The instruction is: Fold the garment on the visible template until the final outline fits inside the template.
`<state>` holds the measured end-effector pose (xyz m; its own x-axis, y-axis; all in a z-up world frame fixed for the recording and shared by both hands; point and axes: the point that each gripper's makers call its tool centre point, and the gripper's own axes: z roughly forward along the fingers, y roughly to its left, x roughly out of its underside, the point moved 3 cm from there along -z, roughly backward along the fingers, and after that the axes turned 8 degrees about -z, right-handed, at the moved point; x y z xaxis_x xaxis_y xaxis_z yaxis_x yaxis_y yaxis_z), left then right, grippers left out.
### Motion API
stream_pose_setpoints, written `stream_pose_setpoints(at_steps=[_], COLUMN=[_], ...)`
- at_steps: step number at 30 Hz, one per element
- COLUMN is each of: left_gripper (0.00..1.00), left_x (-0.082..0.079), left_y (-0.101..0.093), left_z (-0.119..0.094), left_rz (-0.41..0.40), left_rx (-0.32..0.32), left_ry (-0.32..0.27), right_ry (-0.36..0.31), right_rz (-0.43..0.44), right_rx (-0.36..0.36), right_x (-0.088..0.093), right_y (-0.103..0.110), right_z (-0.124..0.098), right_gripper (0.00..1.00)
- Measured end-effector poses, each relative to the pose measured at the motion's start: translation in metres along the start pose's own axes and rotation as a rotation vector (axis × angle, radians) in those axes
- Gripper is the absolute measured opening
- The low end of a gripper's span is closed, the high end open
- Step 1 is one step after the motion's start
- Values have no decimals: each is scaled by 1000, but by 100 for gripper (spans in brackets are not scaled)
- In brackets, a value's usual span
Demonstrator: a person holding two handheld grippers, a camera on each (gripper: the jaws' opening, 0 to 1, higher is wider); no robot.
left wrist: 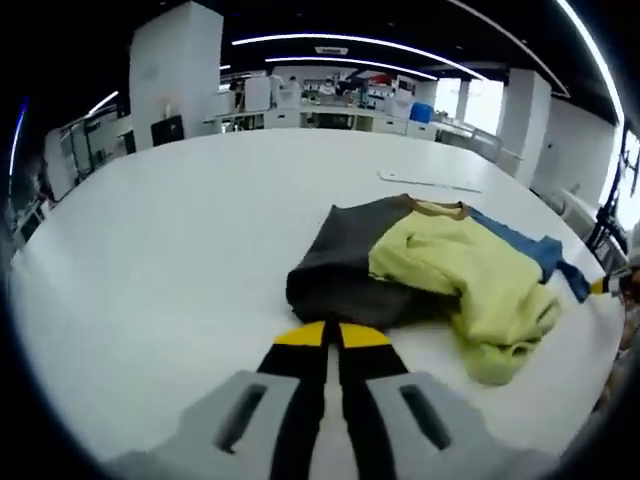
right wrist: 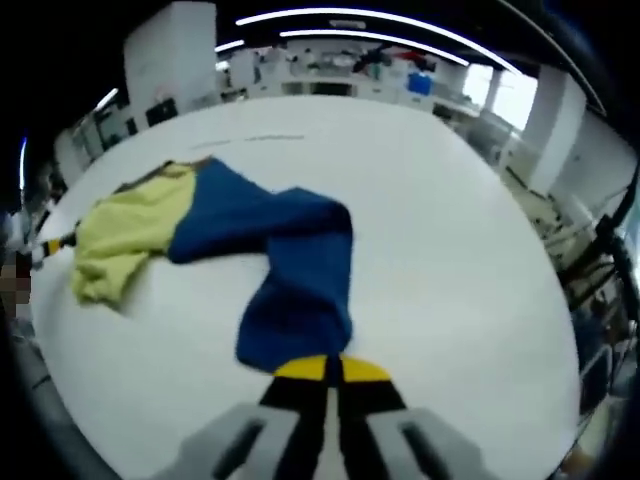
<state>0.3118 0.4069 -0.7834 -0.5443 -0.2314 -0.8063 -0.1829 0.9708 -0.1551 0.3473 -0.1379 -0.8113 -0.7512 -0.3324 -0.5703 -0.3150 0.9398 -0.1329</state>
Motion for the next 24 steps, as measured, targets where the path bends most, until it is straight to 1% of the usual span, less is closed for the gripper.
stream_pose_setpoints(at_steps=[3, 5, 7, 10, 11, 12, 13, 15, 18, 20, 23, 24], left_gripper=[0, 0, 0, 0, 0, 0, 0, 0, 0, 0, 0, 0], left_x=[2, 1, 2, 1, 1, 1, 1, 2, 5, 5, 3, 2], left_y=[15, 29, 35, 51, 56, 58, 63, 61, 72, 77, 80, 82], left_z=[-6, -7, -9, -11, -13, -13, -14, -15, -20, -21, -24, -25], left_rz=[-24, -25, -20, -19, -31, -31, -35, -38, -46, -44, -25, -12], left_rx=[-39, -63, -82, -113, -129, -135, -161, -172, -200, -211, -232, -240], left_ry=[1, -1, -2, -3, -6, -8, -10, -11, -12, -12, -15, -19], right_ry=[-2, 5, 6, 14, 23, 32, 35, 45, 62, 68, 70, 64], right_rz=[8, -13, -9, -21, -28, -29, -28, -28, -30, -38, -53, -73], right_rx=[-6, -4, -11, -15, -16, -17, -15, -7, 8, 22, 18, 20], right_x=[2, 3, 5, 9, 10, 13, 14, 17, 21, 21, 22, 21], right_y=[-8, -15, -22, -30, -31, -33, -36, -42, -54, -56, -65, -70], right_z=[-3, -4, -6, -6, -6, -7, -7, -8, -7, -9, -10, -10], right_gripper=[0, 0, 0, 0, 0, 0, 0, 0, 0, 0, 0, 0])
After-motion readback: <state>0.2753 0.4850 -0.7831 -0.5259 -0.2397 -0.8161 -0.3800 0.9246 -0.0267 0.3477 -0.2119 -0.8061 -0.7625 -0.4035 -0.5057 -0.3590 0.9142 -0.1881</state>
